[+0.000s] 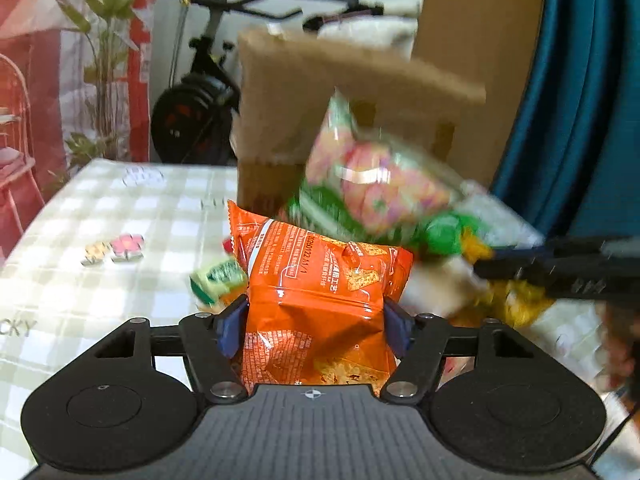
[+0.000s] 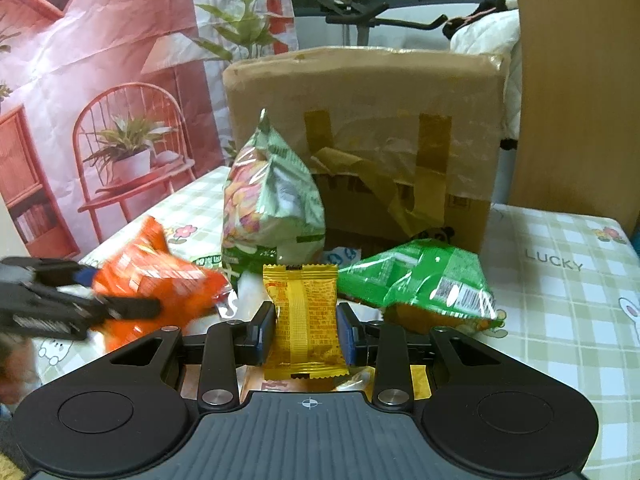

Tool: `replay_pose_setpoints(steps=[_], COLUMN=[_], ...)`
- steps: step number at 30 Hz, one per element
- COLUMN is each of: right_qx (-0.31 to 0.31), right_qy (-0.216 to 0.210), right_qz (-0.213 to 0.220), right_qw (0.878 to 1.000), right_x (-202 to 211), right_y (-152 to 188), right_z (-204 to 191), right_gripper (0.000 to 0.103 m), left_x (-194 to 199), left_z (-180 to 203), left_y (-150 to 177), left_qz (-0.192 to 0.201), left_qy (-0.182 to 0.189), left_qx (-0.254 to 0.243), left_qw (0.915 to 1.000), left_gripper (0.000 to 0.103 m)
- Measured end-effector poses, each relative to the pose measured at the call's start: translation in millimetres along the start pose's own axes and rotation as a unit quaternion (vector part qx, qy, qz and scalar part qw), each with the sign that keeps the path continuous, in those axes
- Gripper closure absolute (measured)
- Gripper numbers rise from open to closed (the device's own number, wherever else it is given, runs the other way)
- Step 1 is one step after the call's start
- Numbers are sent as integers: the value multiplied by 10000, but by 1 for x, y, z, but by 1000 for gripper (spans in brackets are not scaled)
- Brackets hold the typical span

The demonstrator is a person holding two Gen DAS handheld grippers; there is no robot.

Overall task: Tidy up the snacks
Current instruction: 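Grasp the orange chip bag with the left tool while the right tool grasps the yellow packet, then carry both snacks over the box and open both tools to drop them in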

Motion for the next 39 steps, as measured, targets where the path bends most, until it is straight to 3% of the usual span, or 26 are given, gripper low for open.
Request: replay_pose_setpoints(steps=[7, 12, 21, 25, 29, 34, 36, 37, 39], right_qx=[-93, -201, -10, -10, -251, -582, -723, -720, -685], right_qy=[69, 67, 580, 826, 850, 794, 769, 798, 785], right_qz=[204, 452, 1574, 1895, 1660, 1287, 1144, 1067, 991], right_qw=[9997, 9988, 9858, 9784, 9821, 9868, 9878, 9885, 9896], right_x=[9, 19, 24, 1, -36, -76, -86, -91, -94], right_y=[-7, -27, -128, -174, -202, -211, -210, -209, -207], right_z=[5, 15, 49, 69, 90, 103, 104, 104, 103], right_gripper=[73, 73, 73, 73, 72, 71, 63, 53, 45], left_x=[21, 23, -18, -50, -101, -146, -159, -164, -165], left_z=[4, 16, 50, 55, 61, 52, 49, 46, 40], left_y=[-25, -63, -178, -229, -263, -272, -273, -271, -271], left_qz=[480, 889, 1376, 1463, 1178, 877, 708, 581, 511], left_qy=[-175, -202, -291, -287, -532, -664, -675, -705, -742], left_qx=[-156, -305, -1106, -1008, -1053, -934, -868, -883, -945], left_qw=[9986, 9954, 9839, 9837, 9860, 9895, 9914, 9919, 9914], left_gripper=[33, 33, 33, 32, 32, 28, 21, 14, 13])
Point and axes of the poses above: each gripper's, at about its wrist camera, not at the fingertips, and x roughly against the way its jaws point, z to its right, y to its underside, the point moved 1 cm from there along -x, roughly the way its jaws point, and after that the axes turned 7 degrees about y, right-handed, at the moved point
